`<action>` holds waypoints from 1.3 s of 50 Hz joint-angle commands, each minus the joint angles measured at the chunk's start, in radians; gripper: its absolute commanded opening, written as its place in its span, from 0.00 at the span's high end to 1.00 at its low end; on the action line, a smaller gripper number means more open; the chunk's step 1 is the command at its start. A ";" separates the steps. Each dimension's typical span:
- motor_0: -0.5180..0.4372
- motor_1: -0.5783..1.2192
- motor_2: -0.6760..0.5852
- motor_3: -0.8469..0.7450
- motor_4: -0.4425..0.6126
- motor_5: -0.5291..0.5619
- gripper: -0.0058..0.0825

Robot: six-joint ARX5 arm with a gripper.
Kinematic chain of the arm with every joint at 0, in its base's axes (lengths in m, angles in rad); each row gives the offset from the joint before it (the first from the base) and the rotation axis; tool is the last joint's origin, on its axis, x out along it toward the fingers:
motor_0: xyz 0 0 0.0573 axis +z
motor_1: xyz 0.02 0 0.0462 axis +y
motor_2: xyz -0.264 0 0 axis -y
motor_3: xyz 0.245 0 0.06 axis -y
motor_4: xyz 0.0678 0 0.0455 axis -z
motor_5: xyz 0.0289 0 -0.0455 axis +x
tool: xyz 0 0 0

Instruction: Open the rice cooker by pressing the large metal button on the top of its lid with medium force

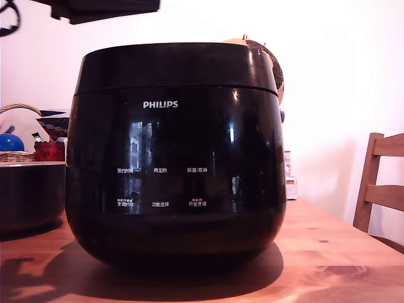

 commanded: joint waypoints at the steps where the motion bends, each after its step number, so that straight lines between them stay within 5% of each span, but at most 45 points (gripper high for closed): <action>1: -0.009 0.034 0.005 0.017 -0.001 0.006 0.96; 23: -0.040 0.122 0.005 0.024 -0.070 0.013 0.96; 65: -0.049 0.202 0.005 -0.309 -0.147 0.143 0.96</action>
